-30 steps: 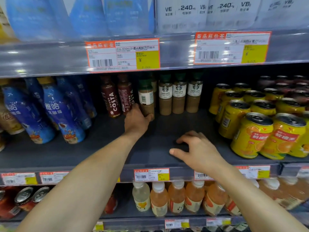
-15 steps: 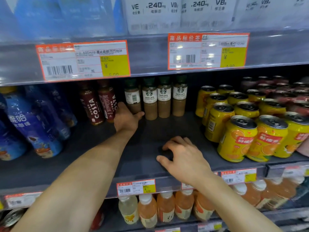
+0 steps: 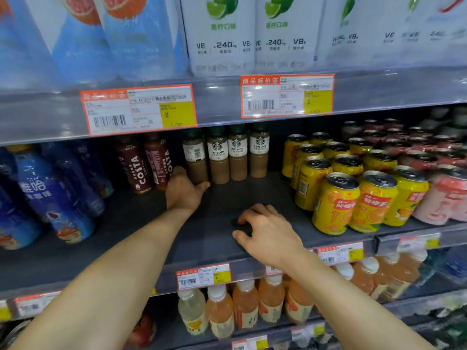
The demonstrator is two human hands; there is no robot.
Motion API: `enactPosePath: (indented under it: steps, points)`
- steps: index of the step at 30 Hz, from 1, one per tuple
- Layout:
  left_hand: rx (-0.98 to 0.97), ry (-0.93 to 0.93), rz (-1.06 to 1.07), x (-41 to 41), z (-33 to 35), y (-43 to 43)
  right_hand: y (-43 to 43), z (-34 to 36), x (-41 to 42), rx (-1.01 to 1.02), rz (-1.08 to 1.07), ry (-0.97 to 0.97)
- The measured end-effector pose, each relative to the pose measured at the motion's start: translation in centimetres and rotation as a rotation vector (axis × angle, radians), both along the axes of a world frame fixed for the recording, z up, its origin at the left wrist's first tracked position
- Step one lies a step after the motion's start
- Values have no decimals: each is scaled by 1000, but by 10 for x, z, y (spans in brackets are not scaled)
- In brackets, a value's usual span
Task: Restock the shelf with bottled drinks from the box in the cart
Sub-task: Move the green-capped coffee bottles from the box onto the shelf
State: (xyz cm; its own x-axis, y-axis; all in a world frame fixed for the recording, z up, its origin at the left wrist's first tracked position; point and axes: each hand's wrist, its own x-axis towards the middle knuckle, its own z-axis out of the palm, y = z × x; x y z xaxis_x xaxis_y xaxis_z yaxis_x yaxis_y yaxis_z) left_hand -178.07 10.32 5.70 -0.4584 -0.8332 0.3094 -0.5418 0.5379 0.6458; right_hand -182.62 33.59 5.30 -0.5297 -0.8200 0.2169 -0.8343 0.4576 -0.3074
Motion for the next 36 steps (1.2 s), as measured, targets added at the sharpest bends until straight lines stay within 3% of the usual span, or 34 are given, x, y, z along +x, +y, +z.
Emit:
enactPosePath:
  steps: [4,10,15,27,32,36]
  points:
    - [23,-25,-125,40,10,40,1,5,2,14,-6,-20]
    - [-221,-50,-351,125,14,131,18,18,25,-47,-16,-28]
    - [-253,-141,-480,190,-26,207,76,2,80,-112,-40,11]
    - [61,-553,-604,293,-167,356,280,-153,153,324,-207,-308]
    - [173,-747,-627,291,-220,411,358,-221,142,507,-300,-418]
    - [275,-745,-609,257,-261,459,412,-277,116,616,-348,-483]
